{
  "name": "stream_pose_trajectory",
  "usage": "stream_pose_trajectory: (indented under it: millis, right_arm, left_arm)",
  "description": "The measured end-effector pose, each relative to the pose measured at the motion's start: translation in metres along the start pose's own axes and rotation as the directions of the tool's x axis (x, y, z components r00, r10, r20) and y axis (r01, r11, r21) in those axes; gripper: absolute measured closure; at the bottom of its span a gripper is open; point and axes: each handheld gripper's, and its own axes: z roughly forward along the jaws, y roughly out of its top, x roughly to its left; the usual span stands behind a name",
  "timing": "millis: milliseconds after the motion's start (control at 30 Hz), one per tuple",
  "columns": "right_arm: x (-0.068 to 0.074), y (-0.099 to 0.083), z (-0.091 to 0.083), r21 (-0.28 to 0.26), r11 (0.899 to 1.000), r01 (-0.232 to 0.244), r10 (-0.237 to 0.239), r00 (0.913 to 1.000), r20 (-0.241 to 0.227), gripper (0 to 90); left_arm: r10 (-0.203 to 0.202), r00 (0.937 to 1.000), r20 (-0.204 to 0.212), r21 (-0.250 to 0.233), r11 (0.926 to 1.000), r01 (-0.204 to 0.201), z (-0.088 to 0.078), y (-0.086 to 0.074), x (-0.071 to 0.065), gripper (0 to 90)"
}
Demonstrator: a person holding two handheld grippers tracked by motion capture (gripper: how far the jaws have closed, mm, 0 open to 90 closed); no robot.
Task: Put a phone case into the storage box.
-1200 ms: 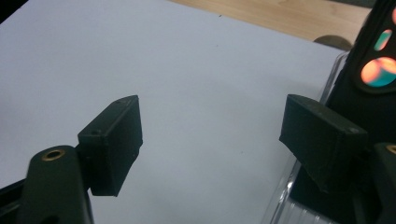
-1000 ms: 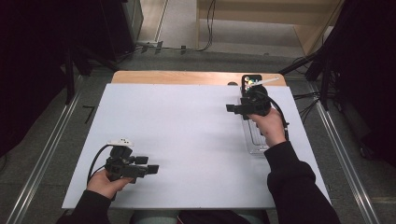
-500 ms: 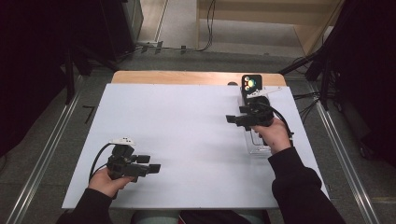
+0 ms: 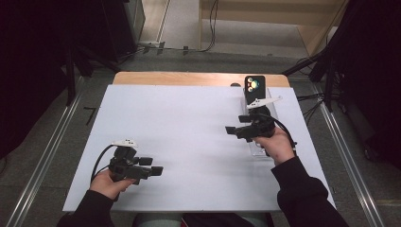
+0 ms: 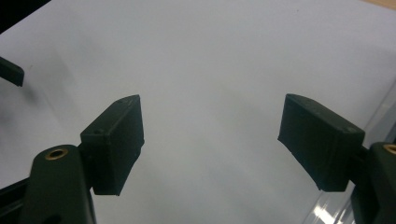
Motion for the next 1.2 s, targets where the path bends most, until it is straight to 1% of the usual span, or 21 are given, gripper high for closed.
stream_pose_trajectory:
  millis: [167,333,400,533,633,800,867,1000,1067,1200]
  right_arm:
    - [0.008,-0.006,0.002,0.009,1.0,0.004,-0.004,0.9997,-0.023,20.3]
    - [0.016,-0.012,0.002,0.016,1.0,0.022,-0.021,0.9994,-0.026,20.2]
    - [0.018,-0.014,0.003,0.015,1.0,0.018,-0.018,0.9993,-0.034,20.2]
    - [0.023,-0.02,0.004,0.018,1.0,0.025,-0.024,0.9978,-0.062,20.2]
    - [0.027,-0.024,0.004,0.023,0.999,0.036,-0.034,0.9969,-0.071,20.2]
    - [0.03,-0.032,0.004,0.025,0.999,0.039,-0.036,0.9951,-0.091,20.1]
    - [0.03,-0.037,0.003,0.034,0.999,0.037,-0.034,0.9945,-0.1,20.2]
    - [0.031,-0.045,0.001,0.044,0.998,0.049,-0.044,0.9944,-0.096,20.1]
    - [0.031,-0.049,-0.002,0.047,0.998,0.044,-0.039,0.9948,-0.094,20.1]
    - [0.029,-0.057,-0.007,0.043,0.998,0.041,-0.037,0.9939,-0.104,20.0]
  left_arm:
    - [0.005,1.0,0.002,0.001,1.0,-0.005,0.0,0.0,0.0,28.8]
    - [0.005,1.0,0.005,-0.002,1.0,-0.005,0.0,0.0,0.0,28.8]
    - [0.004,1.0,0.005,-0.002,1.0,-0.004,0.0,0.0,0.0,28.8]
    - [0.009,0.9999,0.006,-0.001,1.0,-0.009,0.0,0.0,-0.001,28.7]
    - [0.014,0.9999,0.006,-0.004,0.9999,-0.014,0.0,0.0,-0.001,28.8]
    - [0.017,0.9998,0.011,-0.004,0.9998,-0.017,0.0,-0.001,-0.001,28.8]
    - [0.018,0.9997,0.015,-0.003,0.9998,-0.018,0.0,-0.001,-0.001,28.8]
    - [0.024,0.9996,0.016,-0.003,0.9997,-0.024,0.001,-0.001,-0.002,28.8]
    - [0.028,0.9995,0.017,-0.003,0.9996,-0.028,0.001,-0.001,-0.002,28.8]
    - [0.028,0.9994,0.022,0.002,0.9996,-0.028,0.002,-0.001,-0.002,28.8]
